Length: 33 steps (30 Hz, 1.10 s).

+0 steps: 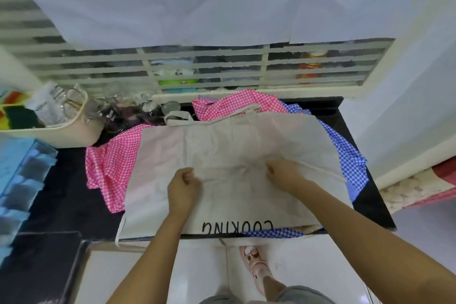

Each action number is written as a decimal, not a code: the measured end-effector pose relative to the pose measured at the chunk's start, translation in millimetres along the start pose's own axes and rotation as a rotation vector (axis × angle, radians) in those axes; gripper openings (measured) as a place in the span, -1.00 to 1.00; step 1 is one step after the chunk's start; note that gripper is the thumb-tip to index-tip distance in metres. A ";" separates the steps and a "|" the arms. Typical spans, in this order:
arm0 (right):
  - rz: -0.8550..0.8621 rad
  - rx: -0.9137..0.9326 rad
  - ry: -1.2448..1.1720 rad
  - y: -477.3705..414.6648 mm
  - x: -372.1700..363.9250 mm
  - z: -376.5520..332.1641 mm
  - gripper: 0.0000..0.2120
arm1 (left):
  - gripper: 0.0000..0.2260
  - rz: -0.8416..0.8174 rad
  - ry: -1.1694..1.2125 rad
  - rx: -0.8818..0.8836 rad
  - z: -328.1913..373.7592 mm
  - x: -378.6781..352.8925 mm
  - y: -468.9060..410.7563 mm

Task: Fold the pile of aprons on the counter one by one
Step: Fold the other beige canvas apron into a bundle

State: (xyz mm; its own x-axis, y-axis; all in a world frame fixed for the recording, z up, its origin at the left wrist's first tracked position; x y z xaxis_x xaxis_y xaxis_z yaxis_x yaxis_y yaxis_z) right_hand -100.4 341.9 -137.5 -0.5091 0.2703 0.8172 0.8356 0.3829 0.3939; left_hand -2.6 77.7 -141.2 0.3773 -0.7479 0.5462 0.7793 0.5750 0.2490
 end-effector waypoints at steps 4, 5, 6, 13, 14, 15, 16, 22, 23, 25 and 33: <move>0.005 0.085 -0.002 -8.3 -15.2 -34.4 -0.71 | -0.80 0.336 0.075 0.233 -67.1 81.8 10.1; -0.008 0.134 0.000 -10.6 -24.0 -51.1 -0.69 | -0.79 0.379 0.097 0.335 -90.3 98.3 15.0; -0.029 0.176 -0.015 -8.5 -31.9 -64.7 -0.64 | -0.74 0.372 0.104 0.426 -109.4 104.7 17.4; -0.311 0.576 0.241 12.3 -133.6 -163.6 -0.18 | -0.66 0.308 0.177 0.634 -155.0 113.8 39.8; -0.330 0.600 0.295 14.1 -146.9 -169.9 -0.17 | -0.67 0.315 0.191 0.676 -158.3 117.0 43.7; -0.336 0.612 0.339 14.9 -156.7 -171.6 -0.17 | -0.65 0.329 0.222 0.727 -163.6 118.4 46.4; -0.329 0.621 0.365 14.9 -163.0 -173.9 -0.18 | -0.64 0.344 0.304 0.798 -171.9 119.9 50.5; -0.310 0.697 0.412 10.2 -164.1 -171.1 -0.25 | -0.44 0.131 1.218 1.249 -210.5 85.0 65.7; -0.314 0.710 0.413 9.5 -163.2 -170.6 -0.26 | -0.49 0.160 1.349 1.238 -215.1 83.0 63.4; -0.314 0.729 0.396 9.5 -161.2 -171.1 -0.27 | -0.61 0.261 1.553 1.187 -221.7 85.7 57.6; -0.301 0.726 0.361 6.1 -161.8 -169.8 -0.28 | -0.67 0.353 1.587 1.245 -209.8 94.6 44.7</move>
State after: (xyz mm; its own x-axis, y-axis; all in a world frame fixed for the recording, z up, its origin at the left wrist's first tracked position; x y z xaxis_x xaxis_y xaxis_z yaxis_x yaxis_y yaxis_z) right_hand 22.1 150.5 -195.8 -0.4882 -0.1832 0.8533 0.2744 0.8959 0.3494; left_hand 172.8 -36.9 -246.2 0.9533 0.2457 -0.1756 0.1595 0.0843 0.9836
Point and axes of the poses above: each hand's wrist, its own y-axis away from the middle knuckle, its own x-axis out of the back of the hand, z = x × y, the point moved 7 cm from there along -y, towards the middle knuckle, and after that the axes turned 5 degrees about x, right-handed, at the moved point
